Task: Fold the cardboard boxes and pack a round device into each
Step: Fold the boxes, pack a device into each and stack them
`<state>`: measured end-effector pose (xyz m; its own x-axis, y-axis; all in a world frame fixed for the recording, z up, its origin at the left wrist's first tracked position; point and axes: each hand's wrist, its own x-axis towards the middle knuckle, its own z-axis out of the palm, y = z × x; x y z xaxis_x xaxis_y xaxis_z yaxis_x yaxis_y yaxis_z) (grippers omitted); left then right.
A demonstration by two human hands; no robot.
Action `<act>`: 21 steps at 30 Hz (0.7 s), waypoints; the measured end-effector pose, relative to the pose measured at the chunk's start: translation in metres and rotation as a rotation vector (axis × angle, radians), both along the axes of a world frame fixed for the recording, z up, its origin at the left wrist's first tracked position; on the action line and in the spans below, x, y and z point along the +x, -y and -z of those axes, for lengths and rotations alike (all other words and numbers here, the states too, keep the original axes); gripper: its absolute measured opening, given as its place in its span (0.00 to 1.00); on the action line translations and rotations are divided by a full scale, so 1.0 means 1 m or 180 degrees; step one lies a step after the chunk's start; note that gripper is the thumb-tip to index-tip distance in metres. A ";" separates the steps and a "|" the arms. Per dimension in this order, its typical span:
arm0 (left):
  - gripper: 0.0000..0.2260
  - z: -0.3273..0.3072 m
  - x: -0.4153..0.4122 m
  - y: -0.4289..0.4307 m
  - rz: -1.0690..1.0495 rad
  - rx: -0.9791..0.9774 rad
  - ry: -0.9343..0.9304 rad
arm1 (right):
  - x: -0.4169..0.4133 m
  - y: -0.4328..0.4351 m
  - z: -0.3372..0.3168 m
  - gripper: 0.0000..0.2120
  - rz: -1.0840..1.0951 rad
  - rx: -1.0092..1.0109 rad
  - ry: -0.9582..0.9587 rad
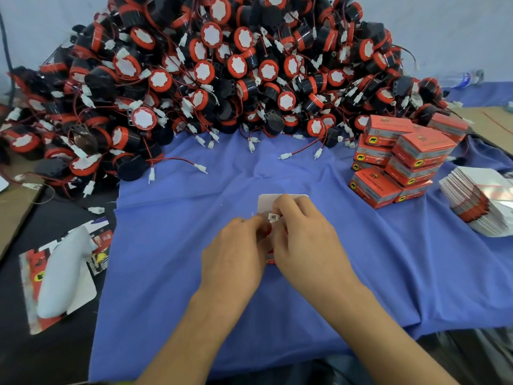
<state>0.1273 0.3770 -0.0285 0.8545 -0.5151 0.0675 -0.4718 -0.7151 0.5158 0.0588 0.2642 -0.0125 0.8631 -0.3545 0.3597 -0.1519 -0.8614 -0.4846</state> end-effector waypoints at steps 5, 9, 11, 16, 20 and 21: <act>0.06 0.001 0.002 0.001 -0.0046 -0.0135 -0.0104 | 0.005 -0.001 0.003 0.12 -0.0096 -0.0295 -0.0081; 0.02 0.002 0.004 0.003 -0.0061 -0.0164 -0.0201 | 0.008 -0.004 0.008 0.12 0.0008 -0.0261 -0.0114; 0.06 0.002 0.005 0.003 -0.0075 -0.0189 -0.0244 | 0.010 -0.003 0.013 0.09 -0.0003 -0.0129 -0.0187; 0.10 0.004 0.005 0.001 -0.0094 -0.0247 -0.0299 | 0.012 0.003 0.020 0.06 -0.0070 -0.0082 -0.0227; 0.09 0.005 0.007 0.000 -0.0075 -0.0344 -0.0336 | 0.013 0.009 0.021 0.04 -0.0156 -0.0104 -0.0336; 0.09 0.005 0.007 0.000 -0.0073 -0.0372 -0.0357 | 0.013 0.009 0.022 0.04 -0.0169 -0.0115 -0.0347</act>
